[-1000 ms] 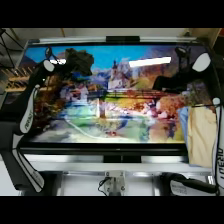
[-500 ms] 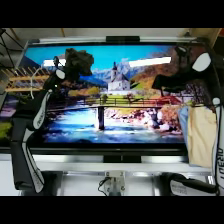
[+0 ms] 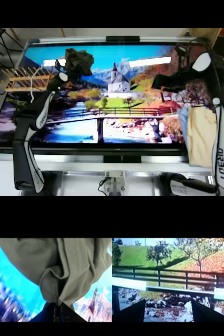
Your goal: Fold the shirts.
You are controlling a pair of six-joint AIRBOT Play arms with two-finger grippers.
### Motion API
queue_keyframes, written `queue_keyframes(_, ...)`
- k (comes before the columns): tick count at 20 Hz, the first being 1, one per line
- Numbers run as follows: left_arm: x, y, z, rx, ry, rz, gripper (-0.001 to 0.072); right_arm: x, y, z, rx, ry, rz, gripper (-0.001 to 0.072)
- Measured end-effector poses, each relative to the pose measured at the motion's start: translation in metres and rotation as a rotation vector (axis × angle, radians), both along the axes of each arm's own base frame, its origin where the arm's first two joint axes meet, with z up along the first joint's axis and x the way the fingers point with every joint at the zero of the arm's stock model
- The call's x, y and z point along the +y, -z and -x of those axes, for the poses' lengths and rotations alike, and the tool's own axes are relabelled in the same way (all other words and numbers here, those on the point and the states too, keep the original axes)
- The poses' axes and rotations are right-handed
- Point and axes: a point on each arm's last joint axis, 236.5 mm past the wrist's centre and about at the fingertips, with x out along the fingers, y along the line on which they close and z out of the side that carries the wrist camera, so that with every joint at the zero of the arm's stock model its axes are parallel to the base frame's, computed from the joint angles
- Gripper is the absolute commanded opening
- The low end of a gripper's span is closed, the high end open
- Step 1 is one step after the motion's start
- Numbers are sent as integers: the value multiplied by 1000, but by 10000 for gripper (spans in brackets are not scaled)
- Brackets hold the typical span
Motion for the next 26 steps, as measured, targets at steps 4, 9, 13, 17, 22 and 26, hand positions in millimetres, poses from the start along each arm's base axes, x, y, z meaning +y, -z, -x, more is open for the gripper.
queue_keyframes(4, 3, -24, -3, -34, -4, 4, 30, 0, 1, 2, 6, -2, 0, 681)
queue_keyframes(9, -9, -157, 11, -236, 130, -133, 30, -9, 3, 13, 37, -47, 55, 681)
queue_keyframes(13, -37, -342, 84, -519, 300, -324, 30, -40, -16, 42, 55, -59, 198, 681)
queue_keyframes(17, -68, -471, 212, -699, 463, -479, 31, -63, -72, 74, -57, -28, 288, 681)
queue_keyframes(22, -124, -463, 326, -618, 728, -510, 32, -70, -133, 130, -187, 9, 302, 680)
queue_keyframes(26, -213, -376, 374, -458, 960, -428, 33, -72, -143, 165, -167, 22, 295, 680)
